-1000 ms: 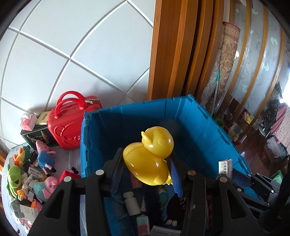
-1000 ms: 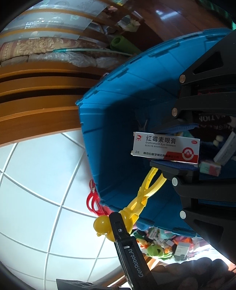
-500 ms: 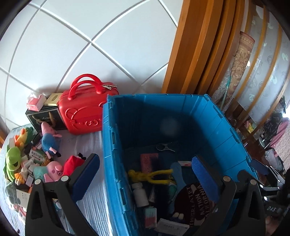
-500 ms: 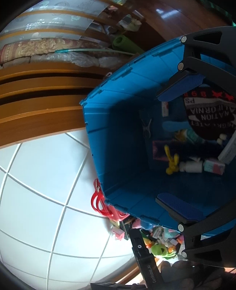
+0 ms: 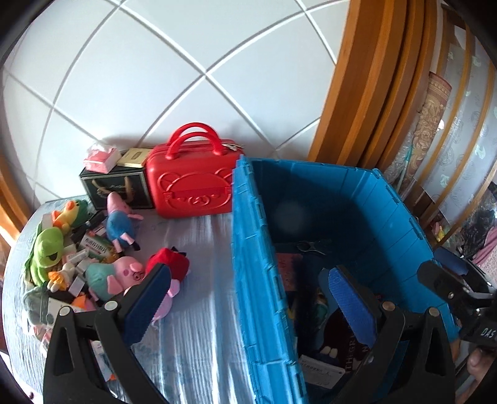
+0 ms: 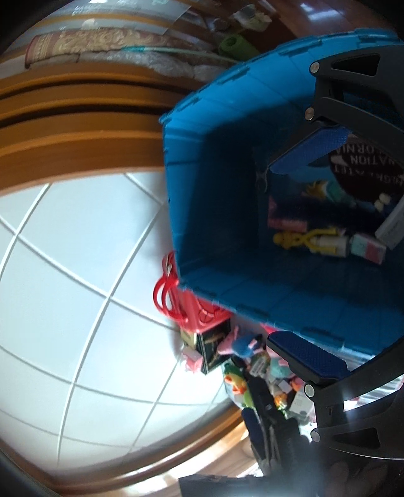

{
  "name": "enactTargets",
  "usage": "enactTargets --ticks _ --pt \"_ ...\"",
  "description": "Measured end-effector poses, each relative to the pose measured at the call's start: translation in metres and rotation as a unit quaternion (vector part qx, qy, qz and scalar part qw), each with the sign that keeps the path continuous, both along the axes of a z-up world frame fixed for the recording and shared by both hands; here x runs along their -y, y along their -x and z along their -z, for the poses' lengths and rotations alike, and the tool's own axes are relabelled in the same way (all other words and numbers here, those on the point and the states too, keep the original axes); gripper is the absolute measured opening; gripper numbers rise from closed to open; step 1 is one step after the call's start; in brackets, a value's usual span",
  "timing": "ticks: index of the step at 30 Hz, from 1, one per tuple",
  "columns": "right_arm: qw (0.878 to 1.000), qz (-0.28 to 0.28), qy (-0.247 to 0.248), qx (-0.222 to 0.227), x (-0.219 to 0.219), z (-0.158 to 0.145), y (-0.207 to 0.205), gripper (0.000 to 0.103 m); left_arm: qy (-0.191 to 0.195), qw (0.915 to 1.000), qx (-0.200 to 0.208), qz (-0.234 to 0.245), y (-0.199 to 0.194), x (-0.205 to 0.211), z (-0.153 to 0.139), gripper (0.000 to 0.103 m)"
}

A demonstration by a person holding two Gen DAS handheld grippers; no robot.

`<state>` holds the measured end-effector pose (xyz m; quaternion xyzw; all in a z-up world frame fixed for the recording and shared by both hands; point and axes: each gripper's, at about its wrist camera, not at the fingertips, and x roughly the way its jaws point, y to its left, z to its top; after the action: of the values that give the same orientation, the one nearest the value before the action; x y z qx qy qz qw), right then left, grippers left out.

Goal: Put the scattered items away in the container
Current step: 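Withdraw both tools from the crate back over the pile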

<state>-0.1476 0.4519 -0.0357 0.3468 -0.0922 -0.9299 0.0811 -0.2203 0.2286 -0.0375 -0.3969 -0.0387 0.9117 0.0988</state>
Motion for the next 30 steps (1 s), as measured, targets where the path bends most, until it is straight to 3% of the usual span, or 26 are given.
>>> enactTargets --ticks 12,20,30 --pt "0.999 -0.052 -0.008 -0.016 0.098 -0.018 -0.019 0.102 -0.039 0.9982 -0.006 -0.044 -0.050 0.110 0.005 0.103" --pt "0.998 -0.061 -0.015 -0.018 0.193 -0.020 -0.048 0.102 -0.035 0.9975 -0.001 -0.062 -0.093 0.211 0.016 0.103" --pt "0.997 -0.070 -0.014 0.014 0.299 0.008 -0.079 0.103 -0.022 0.9945 0.040 -0.094 -0.142 0.335 0.072 0.103"
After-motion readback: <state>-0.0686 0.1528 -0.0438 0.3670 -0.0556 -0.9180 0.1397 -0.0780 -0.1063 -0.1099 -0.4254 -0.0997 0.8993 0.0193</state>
